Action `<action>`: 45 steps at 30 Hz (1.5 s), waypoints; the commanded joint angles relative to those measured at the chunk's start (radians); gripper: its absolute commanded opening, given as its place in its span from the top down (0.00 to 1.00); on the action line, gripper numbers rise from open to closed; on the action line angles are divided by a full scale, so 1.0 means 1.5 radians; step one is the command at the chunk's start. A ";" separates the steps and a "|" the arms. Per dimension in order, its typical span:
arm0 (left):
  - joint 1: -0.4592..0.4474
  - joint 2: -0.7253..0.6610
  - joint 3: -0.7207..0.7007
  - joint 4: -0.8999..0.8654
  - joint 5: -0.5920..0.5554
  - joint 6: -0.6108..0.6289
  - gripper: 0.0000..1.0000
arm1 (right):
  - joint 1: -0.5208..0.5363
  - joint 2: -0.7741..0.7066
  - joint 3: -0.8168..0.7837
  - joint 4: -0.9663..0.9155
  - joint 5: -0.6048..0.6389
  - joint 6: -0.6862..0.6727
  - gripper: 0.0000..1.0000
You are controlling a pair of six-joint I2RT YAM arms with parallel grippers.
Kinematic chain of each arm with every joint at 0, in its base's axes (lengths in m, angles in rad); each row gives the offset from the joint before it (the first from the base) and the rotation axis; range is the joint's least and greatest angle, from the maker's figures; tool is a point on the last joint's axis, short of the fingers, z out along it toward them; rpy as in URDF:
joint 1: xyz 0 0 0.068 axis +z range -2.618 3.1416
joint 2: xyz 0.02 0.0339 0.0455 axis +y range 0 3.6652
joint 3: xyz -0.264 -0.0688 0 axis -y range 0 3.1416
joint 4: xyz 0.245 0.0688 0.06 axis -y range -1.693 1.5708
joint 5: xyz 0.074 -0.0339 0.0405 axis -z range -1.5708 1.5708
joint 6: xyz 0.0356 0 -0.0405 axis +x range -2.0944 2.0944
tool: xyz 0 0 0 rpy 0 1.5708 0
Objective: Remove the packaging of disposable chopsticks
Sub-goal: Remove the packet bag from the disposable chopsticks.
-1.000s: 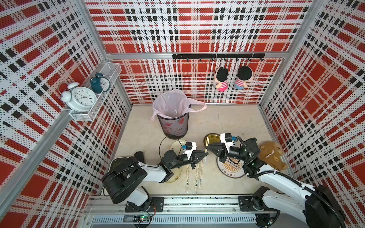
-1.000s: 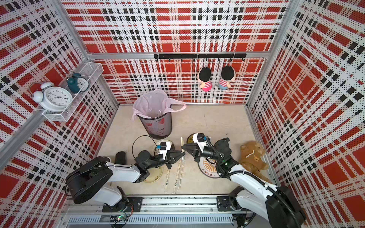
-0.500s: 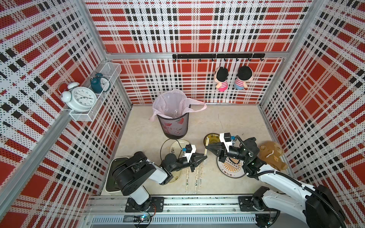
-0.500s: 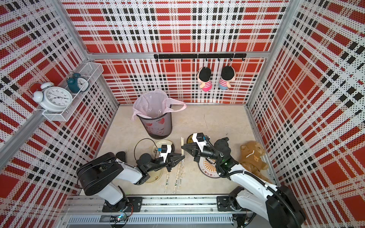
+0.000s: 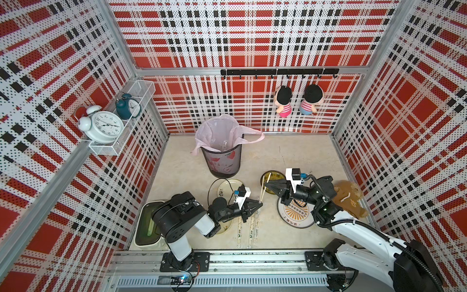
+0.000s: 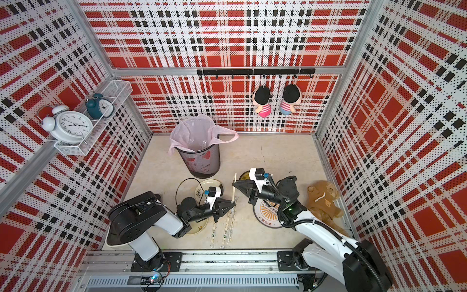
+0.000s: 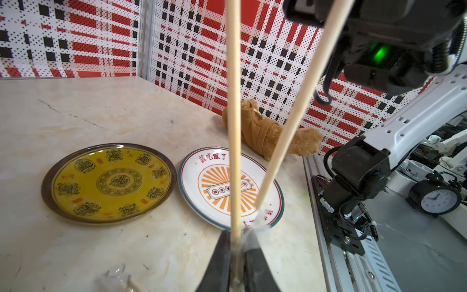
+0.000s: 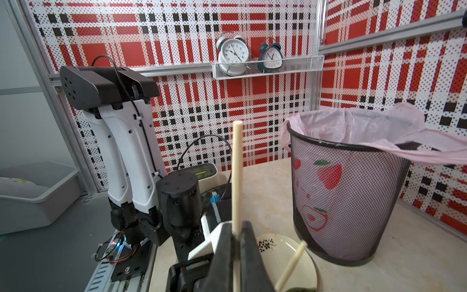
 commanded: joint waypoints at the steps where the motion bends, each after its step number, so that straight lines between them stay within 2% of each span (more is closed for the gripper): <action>1: 0.005 -0.011 -0.008 0.008 -0.011 0.003 0.93 | -0.002 -0.006 0.015 0.017 0.002 -0.005 1.00; 4: 0.005 -0.034 -0.016 -0.001 -0.027 0.015 0.98 | -0.002 0.007 0.003 0.016 0.008 -0.003 1.00; 14: 0.018 -0.071 -0.033 0.004 -0.034 0.016 1.00 | -0.006 0.024 -0.026 0.001 0.075 0.000 1.00; 21: 0.011 -0.105 -0.027 -0.029 -0.037 0.028 0.99 | -0.008 0.031 -0.040 0.027 0.038 0.046 1.00; 26: 0.009 -0.135 -0.023 -0.068 -0.051 0.040 0.99 | -0.008 -0.007 -0.046 -0.057 0.115 0.045 1.00; 30: -0.017 -0.150 -0.012 -0.115 -0.093 0.066 1.00 | -0.009 -0.020 -0.037 -0.131 0.164 0.071 1.00; 37: -0.026 -0.150 -0.005 -0.122 -0.092 0.067 1.00 | -0.008 -0.057 -0.052 -0.133 0.151 0.078 1.00; 45: -0.033 -0.151 -0.006 -0.113 -0.084 0.062 1.00 | -0.009 -0.022 -0.074 -0.022 0.045 0.094 1.00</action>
